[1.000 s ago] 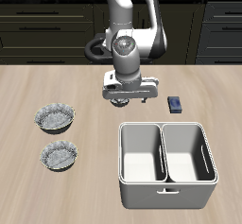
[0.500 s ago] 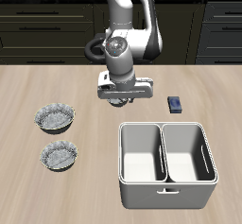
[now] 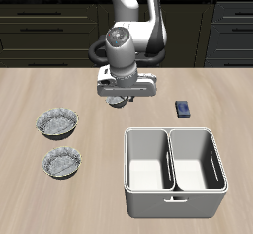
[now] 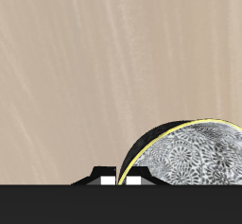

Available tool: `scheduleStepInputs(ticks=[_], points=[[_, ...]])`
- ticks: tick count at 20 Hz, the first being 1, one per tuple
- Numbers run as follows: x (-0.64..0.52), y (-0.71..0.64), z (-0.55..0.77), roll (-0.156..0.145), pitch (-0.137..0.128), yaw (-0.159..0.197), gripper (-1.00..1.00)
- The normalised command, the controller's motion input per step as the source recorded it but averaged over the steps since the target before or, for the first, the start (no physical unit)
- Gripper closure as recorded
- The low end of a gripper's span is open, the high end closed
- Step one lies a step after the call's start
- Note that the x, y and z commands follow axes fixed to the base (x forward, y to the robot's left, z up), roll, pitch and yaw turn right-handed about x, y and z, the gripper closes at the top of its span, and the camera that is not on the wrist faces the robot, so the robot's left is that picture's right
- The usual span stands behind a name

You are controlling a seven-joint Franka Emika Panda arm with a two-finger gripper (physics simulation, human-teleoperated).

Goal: Stack the smallest bowl on the middle-sized bowl

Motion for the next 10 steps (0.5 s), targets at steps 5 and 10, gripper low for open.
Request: scheduleStepInputs(ticks=[5, 10], points=[[0.04, -0.18, 0.44, -0.026, -0.062, -0.007, 1.00], [0.06, -0.22, 0.53, -0.031, -0.067, -0.010, 1.00]])
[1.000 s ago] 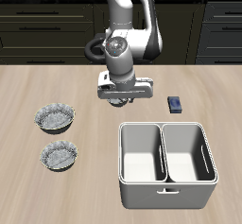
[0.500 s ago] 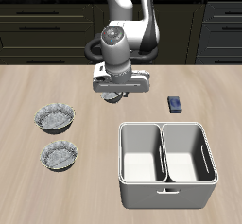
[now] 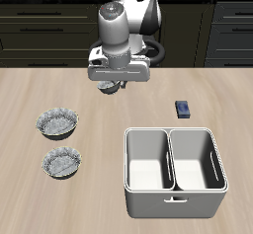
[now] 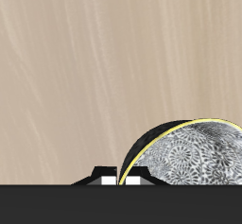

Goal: Stack the smallest bowl on the middle-sized bowl

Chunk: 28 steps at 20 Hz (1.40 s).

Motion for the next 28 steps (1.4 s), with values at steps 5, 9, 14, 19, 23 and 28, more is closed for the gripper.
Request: scheduleStepInputs(ticks=[5, 9, 14, 19, 23, 28], points=[[0.05, -0.10, 0.40, -0.026, -0.066, 0.000, 1.00], [0.09, -0.12, 0.26, -0.014, -0.033, -0.002, 1.00], [0.16, -0.14, 0.09, -0.007, -0.005, 0.007, 1.00], [0.17, -0.15, 0.08, 0.027, 0.023, 0.019, 1.00], [0.18, -0.26, 0.13, -0.023, -0.011, 0.033, 1.00], [0.17, -0.33, 0.22, -0.040, -0.030, 0.024, 1.00]])
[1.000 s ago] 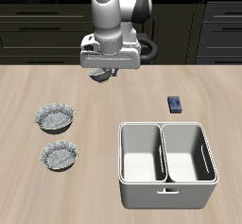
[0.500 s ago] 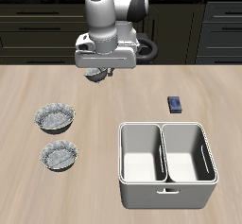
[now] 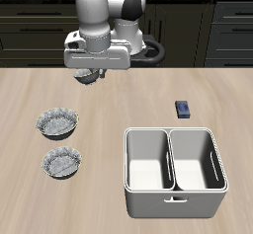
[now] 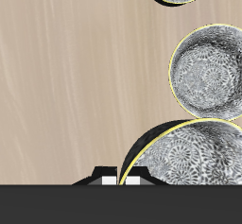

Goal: Stack the smallest bowl on the middle-sized bowl

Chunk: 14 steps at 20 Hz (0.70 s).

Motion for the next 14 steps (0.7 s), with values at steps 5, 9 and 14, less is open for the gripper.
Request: scheduleStepInputs(ticks=[5, 9, 14], points=[[0.16, -0.36, 0.31, 0.002, -0.019, -0.011, 1.00], [0.24, -0.33, 0.11, 0.010, 0.019, -0.028, 1.00], [0.24, -0.31, 0.04, -0.003, 0.013, -0.002, 1.00]])
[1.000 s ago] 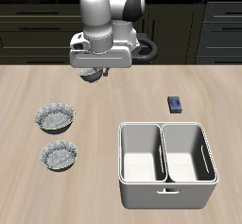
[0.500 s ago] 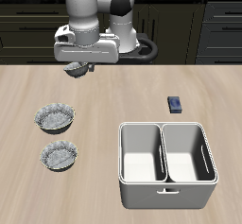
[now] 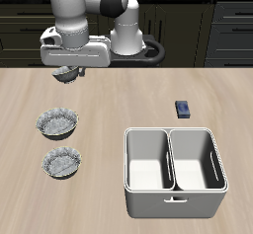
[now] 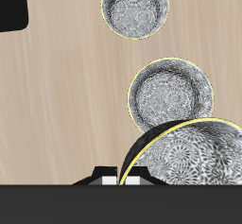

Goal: Stack the smallest bowl on the middle-sized bowl

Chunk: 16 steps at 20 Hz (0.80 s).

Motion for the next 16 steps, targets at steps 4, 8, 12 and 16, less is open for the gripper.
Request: scheduleStepInputs(ticks=[4, 8, 12, 16], points=[[0.26, -0.32, 0.07, 0.031, 0.015, 0.000, 1.00], [0.36, -0.46, 0.12, 0.066, 0.051, -0.015, 1.00], [0.21, -0.32, 0.16, 0.062, -0.033, 0.069, 1.00], [0.20, -0.31, 0.04, -0.056, 0.005, 0.000, 1.00]])
